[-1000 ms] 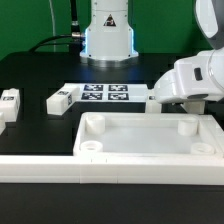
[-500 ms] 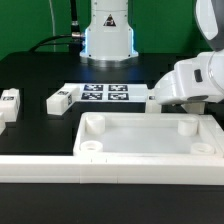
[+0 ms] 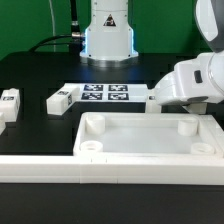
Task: Assemble desk
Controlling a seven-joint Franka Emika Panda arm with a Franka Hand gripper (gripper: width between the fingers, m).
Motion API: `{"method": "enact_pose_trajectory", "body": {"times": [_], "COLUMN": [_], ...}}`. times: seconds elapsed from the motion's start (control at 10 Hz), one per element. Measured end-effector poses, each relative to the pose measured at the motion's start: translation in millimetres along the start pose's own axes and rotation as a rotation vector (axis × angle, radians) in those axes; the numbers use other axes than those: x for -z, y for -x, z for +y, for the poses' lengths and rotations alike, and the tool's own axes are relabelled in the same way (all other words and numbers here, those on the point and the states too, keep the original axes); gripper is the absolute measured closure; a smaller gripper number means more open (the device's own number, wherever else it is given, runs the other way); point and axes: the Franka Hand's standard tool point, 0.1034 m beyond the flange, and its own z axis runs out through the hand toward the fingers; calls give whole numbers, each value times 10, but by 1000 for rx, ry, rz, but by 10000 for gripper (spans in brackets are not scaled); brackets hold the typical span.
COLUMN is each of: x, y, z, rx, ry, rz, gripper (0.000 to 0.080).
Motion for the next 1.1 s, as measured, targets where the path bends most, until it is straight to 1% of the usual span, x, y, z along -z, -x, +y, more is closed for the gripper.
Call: {"method": "enact_pose_trajectory", "body": {"times": [0.1, 0.2, 0.4, 0.6, 0.7, 0.8, 0.9, 1.0, 1.1], "x": [45, 153, 382, 646, 699, 693, 685, 710, 778], "y": [21, 81, 255, 428, 452, 407, 408, 361, 319], "z": [18, 61, 143, 262, 281, 267, 267, 260, 249], "rx": [1, 0, 5, -3, 4, 5, 5, 4, 4], "ry": [-1, -4, -6, -7, -6, -8, -8, -10, -13], "rz": [4, 11, 15, 34, 45, 68, 66, 100, 176], "gripper": [512, 512, 512, 511, 511, 511, 510, 510, 510]}}
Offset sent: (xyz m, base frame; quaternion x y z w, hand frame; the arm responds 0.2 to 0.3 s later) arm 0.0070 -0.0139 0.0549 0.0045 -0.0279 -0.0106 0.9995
